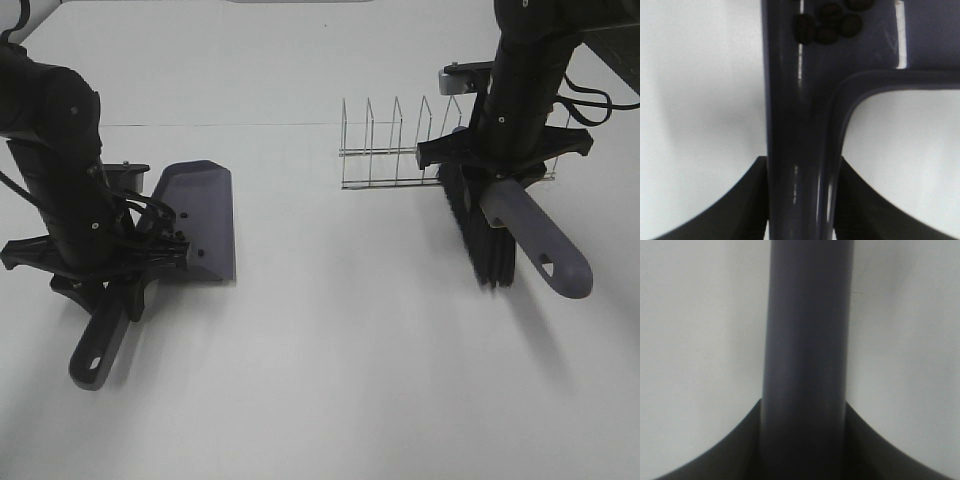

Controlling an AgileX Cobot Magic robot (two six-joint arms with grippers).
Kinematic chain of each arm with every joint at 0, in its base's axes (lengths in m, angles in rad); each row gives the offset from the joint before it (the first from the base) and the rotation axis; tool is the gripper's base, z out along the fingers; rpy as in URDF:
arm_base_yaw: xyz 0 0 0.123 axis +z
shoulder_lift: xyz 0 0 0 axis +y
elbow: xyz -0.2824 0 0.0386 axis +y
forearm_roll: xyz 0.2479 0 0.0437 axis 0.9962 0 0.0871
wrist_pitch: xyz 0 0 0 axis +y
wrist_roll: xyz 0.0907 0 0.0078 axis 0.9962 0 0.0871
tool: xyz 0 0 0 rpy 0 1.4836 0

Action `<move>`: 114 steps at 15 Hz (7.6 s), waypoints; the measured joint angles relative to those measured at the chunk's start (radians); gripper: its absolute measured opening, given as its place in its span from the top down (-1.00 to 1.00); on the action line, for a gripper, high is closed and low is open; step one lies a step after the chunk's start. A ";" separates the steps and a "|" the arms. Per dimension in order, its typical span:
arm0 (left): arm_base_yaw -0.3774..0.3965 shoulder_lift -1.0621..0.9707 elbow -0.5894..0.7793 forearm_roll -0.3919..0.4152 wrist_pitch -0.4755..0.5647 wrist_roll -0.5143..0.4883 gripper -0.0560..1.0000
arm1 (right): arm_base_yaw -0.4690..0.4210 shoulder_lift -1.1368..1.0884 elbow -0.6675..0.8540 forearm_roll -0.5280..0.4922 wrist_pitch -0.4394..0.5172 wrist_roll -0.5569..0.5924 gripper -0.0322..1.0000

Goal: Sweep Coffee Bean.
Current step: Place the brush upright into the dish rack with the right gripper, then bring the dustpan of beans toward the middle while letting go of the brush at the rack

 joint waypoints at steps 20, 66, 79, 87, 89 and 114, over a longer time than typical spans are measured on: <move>0.000 0.000 0.000 0.000 0.000 0.000 0.27 | -0.036 0.179 -0.295 -0.022 0.098 -0.022 0.41; 0.000 0.000 0.000 0.000 0.000 0.000 0.27 | -0.138 0.205 -0.780 0.163 0.254 -0.205 -0.89; 0.000 0.000 0.000 0.000 0.000 0.000 0.27 | -0.138 -0.607 0.291 0.160 0.028 -0.235 -0.89; 0.000 0.000 0.000 0.000 0.000 0.000 0.27 | -0.138 -0.990 0.683 0.166 -0.104 -0.283 -0.89; 0.000 0.000 0.000 0.000 0.000 0.000 0.27 | -0.138 -1.011 0.685 0.184 -0.067 -0.283 -0.89; 0.000 0.000 0.000 0.000 0.000 0.000 0.27 | -0.138 -1.014 0.685 0.189 -0.059 -0.284 -0.89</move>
